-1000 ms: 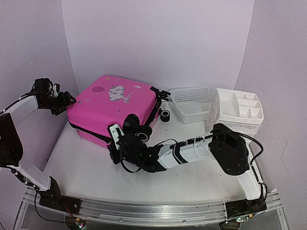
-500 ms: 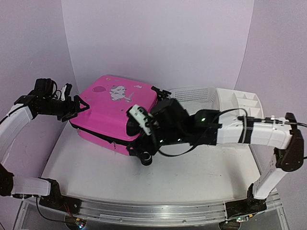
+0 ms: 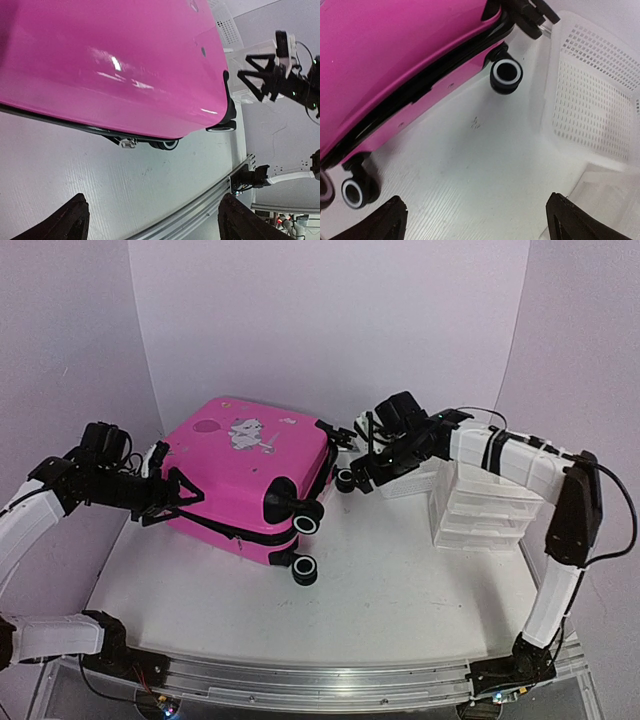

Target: Open, take out, and arrange the luggage

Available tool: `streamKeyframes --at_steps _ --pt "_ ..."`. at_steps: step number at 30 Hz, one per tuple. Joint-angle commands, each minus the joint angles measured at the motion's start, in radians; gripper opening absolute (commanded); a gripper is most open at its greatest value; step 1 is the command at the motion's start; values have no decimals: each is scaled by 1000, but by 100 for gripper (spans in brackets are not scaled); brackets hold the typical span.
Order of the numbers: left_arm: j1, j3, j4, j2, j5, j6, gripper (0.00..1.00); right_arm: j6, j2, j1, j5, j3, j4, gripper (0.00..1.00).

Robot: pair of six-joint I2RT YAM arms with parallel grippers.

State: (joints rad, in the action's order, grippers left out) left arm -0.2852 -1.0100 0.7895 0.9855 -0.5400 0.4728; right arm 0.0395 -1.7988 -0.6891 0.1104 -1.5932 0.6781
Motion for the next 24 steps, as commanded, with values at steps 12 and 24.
streamKeyframes --at_steps 12,24 --pt "-140 156 -82 -39 141 136 83 -550 -627 151 -132 -807 5 93" --pt "-141 165 -145 30 245 164 77 -753 -845 178 -110 -990 -166 77"
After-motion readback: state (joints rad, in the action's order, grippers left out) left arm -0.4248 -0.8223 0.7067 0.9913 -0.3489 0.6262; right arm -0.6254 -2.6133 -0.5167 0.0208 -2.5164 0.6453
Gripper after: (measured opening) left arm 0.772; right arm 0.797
